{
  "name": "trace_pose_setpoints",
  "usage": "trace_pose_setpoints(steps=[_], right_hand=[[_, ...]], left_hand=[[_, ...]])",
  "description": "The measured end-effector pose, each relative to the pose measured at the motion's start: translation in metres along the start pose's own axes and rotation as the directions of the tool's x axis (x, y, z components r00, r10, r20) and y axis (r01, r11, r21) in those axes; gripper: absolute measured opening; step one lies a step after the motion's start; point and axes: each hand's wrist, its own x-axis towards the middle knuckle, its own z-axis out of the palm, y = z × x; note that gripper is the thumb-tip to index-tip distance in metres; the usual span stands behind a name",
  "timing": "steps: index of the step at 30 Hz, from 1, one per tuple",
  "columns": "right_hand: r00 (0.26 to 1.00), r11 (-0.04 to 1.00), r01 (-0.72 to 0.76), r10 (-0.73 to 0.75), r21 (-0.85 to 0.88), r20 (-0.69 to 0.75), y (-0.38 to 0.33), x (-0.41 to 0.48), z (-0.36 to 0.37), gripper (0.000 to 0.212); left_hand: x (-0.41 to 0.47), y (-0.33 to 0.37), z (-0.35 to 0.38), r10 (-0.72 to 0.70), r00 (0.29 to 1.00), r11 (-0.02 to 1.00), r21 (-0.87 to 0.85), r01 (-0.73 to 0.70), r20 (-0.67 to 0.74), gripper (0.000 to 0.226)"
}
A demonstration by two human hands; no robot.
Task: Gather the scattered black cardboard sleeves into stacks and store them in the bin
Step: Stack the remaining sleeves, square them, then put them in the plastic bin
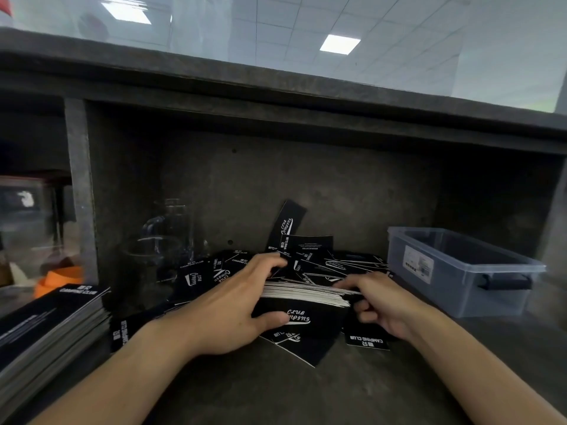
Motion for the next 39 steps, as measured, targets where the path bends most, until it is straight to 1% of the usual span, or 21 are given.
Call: trace_pose_setpoints(steps=[2, 3, 5, 7, 8, 10, 11, 12, 13, 14, 16, 17, 19, 23, 25, 27, 29, 31, 33, 34, 39], right_hand=[[1.0, 0.999, 0.007, -0.006, -0.041, 0.02, -0.003, -0.003, 0.006, 0.019], [1.0, 0.996, 0.015, -0.014, -0.086, 0.012, -0.004, -0.005, 0.008, 0.028], [0.999, 0.978, 0.022, -0.016, -0.209, 0.03, -0.006, -0.007, 0.008, 0.057], [0.999, 0.965, 0.044, -0.038, -0.258, 0.03, -0.008, -0.011, 0.005, 0.071], [0.996, 0.955, 0.077, -0.086, -0.285, -0.018, -0.009, -0.012, 0.001, 0.068], [0.952, 0.892, 0.204, -0.276, -0.403, -0.13, -0.009, -0.011, -0.01, 0.05], [0.911, 0.819, 0.269, -0.387, -0.506, -0.143, -0.008, -0.008, -0.019, 0.037], [0.89, 0.733, 0.305, -0.447, -0.608, -0.093, -0.007, -0.006, -0.029, 0.024], [0.906, 0.655, 0.304, -0.424, -0.692, -0.003, -0.006, -0.005, -0.037, 0.025], [0.941, 0.594, 0.277, -0.326, -0.755, 0.089, -0.004, -0.005, -0.044, 0.042], [0.977, 0.524, 0.211, -0.102, -0.825, 0.185, -0.002, -0.009, -0.051, 0.076], [0.975, 0.519, 0.216, -0.07, -0.827, 0.211, -0.001, -0.01, -0.05, 0.084], [0.972, 0.564, 0.237, -0.13, -0.791, 0.198, 0.002, -0.005, -0.053, 0.087], [0.978, 0.601, 0.209, -0.141, -0.772, 0.155, 0.004, 0.002, -0.055, 0.077], [0.971, 0.637, 0.23, -0.204, -0.735, 0.127, 0.004, 0.002, -0.056, 0.064], [0.947, 0.703, 0.277, -0.316, -0.655, 0.063, 0.003, 0.004, -0.057, 0.042], [0.894, 0.755, 0.345, -0.445, -0.557, -0.05, 0.0, 0.005, -0.055, 0.026], [0.83, 0.808, 0.395, -0.518, -0.437, -0.206, -0.002, 0.007, -0.054, 0.018], [0.797, 0.867, 0.415, -0.493, -0.275, -0.349, -0.004, 0.007, -0.055, 0.017], [0.794, 0.88, 0.423, -0.475, -0.216, -0.379, -0.004, 0.006, -0.055, 0.019], [0.831, 0.894, 0.43, -0.447, -0.129, -0.332, -0.005, 0.004, -0.049, 0.009]], left_hand=[[-0.001, 0.003, -0.001, 0.018, 1.0, 1.0, -0.021, -0.018, 0.019, 0.082], [-0.001, 0.005, -0.002, 0.024, 0.999, 0.999, -0.028, -0.024, 0.022, 0.08], [-0.002, 0.008, -0.003, 0.019, 1.0, 0.998, -0.057, -0.018, 0.009, 0.079], [-0.002, 0.01, -0.003, 0.028, 0.999, 0.998, -0.064, -0.029, -0.021, 0.083], [-0.001, 0.011, -0.005, 0.03, 0.999, 0.997, -0.065, -0.032, -0.035, 0.082], [-0.001, 0.009, -0.008, 0.021, 0.998, 0.998, -0.054, -0.024, -0.056, 0.076], [-0.001, 0.007, -0.009, 0.011, 0.998, 1.0, -0.025, -0.013, -0.058, 0.072], [-0.001, 0.004, -0.01, 0.004, 0.998, 1.0, 0.022, -0.003, -0.056, 0.065], [-0.002, 0.002, -0.011, -0.004, 0.999, 0.997, 0.073, 0.007, -0.046, 0.058], [-0.002, 0.0, -0.01, -0.009, 0.999, 0.994, 0.111, 0.013, -0.037, 0.053], [-0.002, -0.003, -0.009, -0.009, 0.999, 0.99, 0.139, 0.013, -0.034, 0.052], [-0.001, -0.004, -0.008, -0.013, 0.999, 0.991, 0.134, 0.017, -0.035, 0.053], [0.0, -0.005, -0.006, -0.025, 0.999, 0.995, 0.099, 0.029, -0.036, 0.052], [0.002, -0.009, -0.007, -0.032, 0.999, 0.999, -0.036, 0.031, -0.042, 0.044], [0.002, -0.011, -0.01, -0.043, 0.998, 0.995, -0.094, 0.039, -0.039, 0.038], [0.001, -0.01, -0.013, -0.036, 0.999, 0.992, -0.125, 0.032, -0.026, 0.036], [0.001, -0.01, -0.013, -0.023, 1.0, 0.992, -0.128, 0.022, -0.006, 0.037], [0.0, -0.01, -0.013, -0.021, 1.0, 0.992, -0.125, 0.021, 0.001, 0.037], [0.0, -0.01, -0.013, -0.022, 1.0, 0.992, -0.126, 0.022, 0.002, 0.036], [0.0, -0.009, -0.013, -0.023, 1.0, 0.992, -0.127, 0.023, 0.006, 0.035], [-0.001, -0.007, -0.013, -0.029, 1.0, 0.99, -0.138, 0.029, 0.008, 0.034]])
